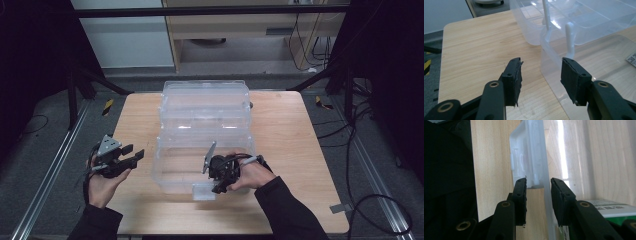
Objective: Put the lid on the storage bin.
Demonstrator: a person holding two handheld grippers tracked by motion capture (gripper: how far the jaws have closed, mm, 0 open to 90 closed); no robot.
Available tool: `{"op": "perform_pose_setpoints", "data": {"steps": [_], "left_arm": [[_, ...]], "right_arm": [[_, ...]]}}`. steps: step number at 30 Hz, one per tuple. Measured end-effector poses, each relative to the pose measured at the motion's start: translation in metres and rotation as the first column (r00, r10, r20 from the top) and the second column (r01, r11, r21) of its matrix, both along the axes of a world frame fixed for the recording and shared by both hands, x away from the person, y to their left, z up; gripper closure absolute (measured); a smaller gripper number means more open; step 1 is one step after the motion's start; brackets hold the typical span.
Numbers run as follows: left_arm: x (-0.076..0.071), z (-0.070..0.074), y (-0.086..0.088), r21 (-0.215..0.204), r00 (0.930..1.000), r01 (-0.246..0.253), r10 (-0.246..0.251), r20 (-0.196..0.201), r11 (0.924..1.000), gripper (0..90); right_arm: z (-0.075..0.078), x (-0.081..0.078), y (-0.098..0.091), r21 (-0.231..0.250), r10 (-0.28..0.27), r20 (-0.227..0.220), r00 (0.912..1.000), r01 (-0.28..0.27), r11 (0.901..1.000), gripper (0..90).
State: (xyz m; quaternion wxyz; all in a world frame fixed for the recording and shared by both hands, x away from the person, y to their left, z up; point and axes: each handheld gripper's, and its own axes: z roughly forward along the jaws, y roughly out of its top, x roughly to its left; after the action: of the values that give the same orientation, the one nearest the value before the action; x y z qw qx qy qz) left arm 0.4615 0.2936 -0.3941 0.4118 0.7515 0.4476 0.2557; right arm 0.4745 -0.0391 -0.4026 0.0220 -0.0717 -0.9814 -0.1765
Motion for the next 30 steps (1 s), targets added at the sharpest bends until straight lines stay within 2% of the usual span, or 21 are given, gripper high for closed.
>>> {"op": "perform_pose_setpoints", "data": {"steps": [8, 12, 15, 20, 21, 24, 26, 27, 28, 30], "left_arm": [[0.005, 0.008, -0.007, -0.007, 0.9984, 0.054, -0.054, 0.019, 0.9985, 49.0], [0.011, 0.014, -0.01, 0.009, 0.9952, 0.091, -0.092, 0.035, 0.9958, 48.6], [0.019, 0.026, -0.014, 0.015, 0.9901, 0.132, -0.133, 0.047, 0.9911, 48.2], [0.029, 0.045, -0.019, 0.026, 0.978, 0.195, -0.196, 0.07, 0.9805, 47.4], [0.033, 0.049, -0.02, 0.028, 0.9717, 0.218, -0.22, 0.086, 0.9755, 47.3], [0.035, 0.057, -0.022, 0.03, 0.9698, 0.23, -0.231, 0.077, 0.9728, 47.0], [0.043, 0.068, -0.027, 0.053, 0.9598, 0.266, -0.269, 0.08, 0.9626, 46.7], [0.046, 0.07, -0.029, 0.06, 0.9561, 0.278, -0.283, 0.078, 0.9586, 46.4], [0.046, 0.07, -0.029, 0.06, 0.9561, 0.278, -0.283, 0.078, 0.9586, 46.1], [0.051, 0.076, -0.034, 0.081, 0.9471, 0.306, -0.312, 0.075, 0.9485, 45.9]], "right_arm": [[0.0, 0.0, 0.001, -0.011, -0.002, -0.003, 1.0, 0.002, 0.9999, 66.1], [0.0, 0.0, 0.001, -0.011, -0.004, -0.003, 1.0, 0.003, 0.9999, 66.1], [0.0, 0.0, 0.001, -0.009, -0.002, -0.003, 1.0, 0.002, 1.0, 66.2], [0.0, 0.001, 0.001, -0.007, 0.003, -0.005, 1.0, -0.003, 1.0, 66.2], [0.0, 0.001, 0.001, -0.008, 0.001, -0.007, 1.0, -0.001, 1.0, 66.2], [0.0, 0.001, 0.001, -0.008, 0.002, -0.006, 1.0, -0.002, 1.0, 66.2], [0.0, 0.001, 0.001, -0.005, 0.004, -0.004, 1.0, -0.004, 1.0, 66.2], [0.0, 0.001, 0.001, -0.006, 0.005, -0.006, 1.0, -0.005, 1.0, 66.3], [0.0, 0.001, 0.001, -0.006, 0.005, -0.006, 1.0, -0.005, 1.0, 66.3], [0.0, 0.0, 0.0, -0.006, 0.007, -0.003, 1.0, -0.007, 1.0, 66.3]]}}
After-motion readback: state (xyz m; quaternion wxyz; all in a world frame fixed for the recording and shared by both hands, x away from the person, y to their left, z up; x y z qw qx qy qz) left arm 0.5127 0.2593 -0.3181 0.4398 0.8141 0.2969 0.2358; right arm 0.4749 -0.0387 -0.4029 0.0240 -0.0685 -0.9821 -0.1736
